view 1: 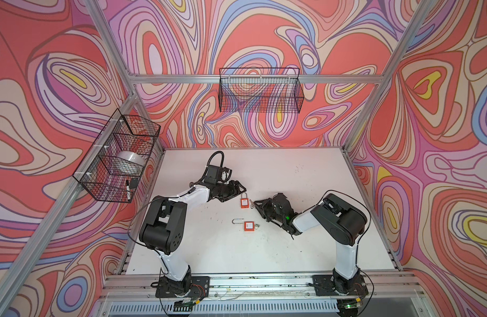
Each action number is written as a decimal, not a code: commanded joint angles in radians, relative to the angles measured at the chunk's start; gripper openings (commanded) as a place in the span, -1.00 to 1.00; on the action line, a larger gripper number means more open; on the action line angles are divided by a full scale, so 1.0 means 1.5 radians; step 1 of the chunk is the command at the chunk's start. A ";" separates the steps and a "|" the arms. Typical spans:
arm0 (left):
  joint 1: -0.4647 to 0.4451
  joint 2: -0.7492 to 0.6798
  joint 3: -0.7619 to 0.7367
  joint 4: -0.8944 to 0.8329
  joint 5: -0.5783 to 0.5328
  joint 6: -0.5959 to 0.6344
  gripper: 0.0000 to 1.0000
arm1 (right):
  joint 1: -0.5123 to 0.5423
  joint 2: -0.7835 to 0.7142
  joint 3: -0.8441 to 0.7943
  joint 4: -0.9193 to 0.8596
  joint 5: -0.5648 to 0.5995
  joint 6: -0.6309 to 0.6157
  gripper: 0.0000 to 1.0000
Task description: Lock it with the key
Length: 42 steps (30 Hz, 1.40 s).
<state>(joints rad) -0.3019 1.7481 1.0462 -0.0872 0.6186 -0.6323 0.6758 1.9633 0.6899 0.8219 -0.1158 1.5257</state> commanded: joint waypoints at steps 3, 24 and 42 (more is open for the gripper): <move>0.000 -0.025 -0.007 -0.022 -0.011 0.004 0.30 | 0.005 0.012 0.006 0.004 0.001 -0.003 -0.26; 0.004 -0.058 -0.003 -0.066 -0.026 0.017 0.32 | -0.005 -0.032 -0.017 0.029 -0.004 -0.053 -0.14; 0.050 -0.138 -0.077 -0.054 -0.001 -0.007 0.33 | -0.052 -0.289 0.110 -0.468 -0.124 -0.964 0.07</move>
<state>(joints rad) -0.2417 1.5738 0.9558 -0.1608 0.6033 -0.6350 0.5961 1.5452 0.8520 0.3103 -0.2237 0.4450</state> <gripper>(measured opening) 0.662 0.526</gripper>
